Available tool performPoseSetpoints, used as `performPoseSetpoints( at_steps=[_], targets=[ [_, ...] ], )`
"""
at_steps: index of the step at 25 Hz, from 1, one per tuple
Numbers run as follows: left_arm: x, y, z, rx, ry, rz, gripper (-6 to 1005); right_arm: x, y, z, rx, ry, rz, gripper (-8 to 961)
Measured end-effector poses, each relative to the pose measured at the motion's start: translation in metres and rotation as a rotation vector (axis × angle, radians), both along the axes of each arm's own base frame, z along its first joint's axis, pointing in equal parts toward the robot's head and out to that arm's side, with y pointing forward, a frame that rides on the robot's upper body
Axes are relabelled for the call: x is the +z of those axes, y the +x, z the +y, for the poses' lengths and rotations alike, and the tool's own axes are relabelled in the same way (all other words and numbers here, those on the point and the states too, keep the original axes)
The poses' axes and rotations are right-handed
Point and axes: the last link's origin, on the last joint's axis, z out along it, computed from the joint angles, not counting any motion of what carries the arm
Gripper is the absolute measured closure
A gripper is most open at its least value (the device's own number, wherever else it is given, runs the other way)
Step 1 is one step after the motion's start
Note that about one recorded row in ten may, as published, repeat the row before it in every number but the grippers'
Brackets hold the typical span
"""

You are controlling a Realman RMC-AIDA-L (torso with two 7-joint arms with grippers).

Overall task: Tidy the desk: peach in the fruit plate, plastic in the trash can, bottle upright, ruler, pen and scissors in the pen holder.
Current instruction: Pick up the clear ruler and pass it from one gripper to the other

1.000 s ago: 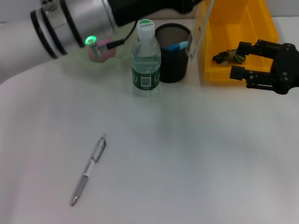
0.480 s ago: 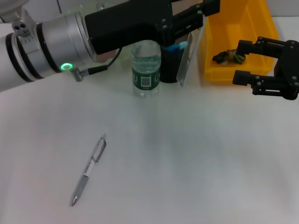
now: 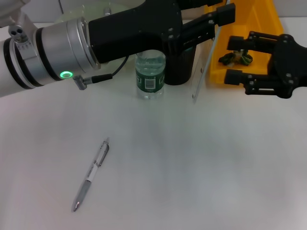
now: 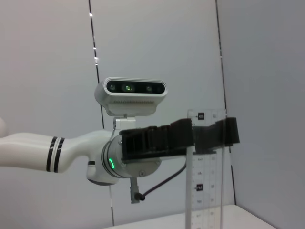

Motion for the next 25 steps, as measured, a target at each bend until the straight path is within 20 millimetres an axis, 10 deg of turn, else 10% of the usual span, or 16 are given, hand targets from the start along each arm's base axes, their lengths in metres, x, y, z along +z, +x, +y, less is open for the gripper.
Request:
performPoseSetpoints(
  at_steps=[25],
  targets=[
    [-0.001, -0.001, -0.003, -0.009, -0.013, -0.005, 613, -0.014, -0.031, 0.013, 0.04, -0.054, 0.004, 183]
  ],
)
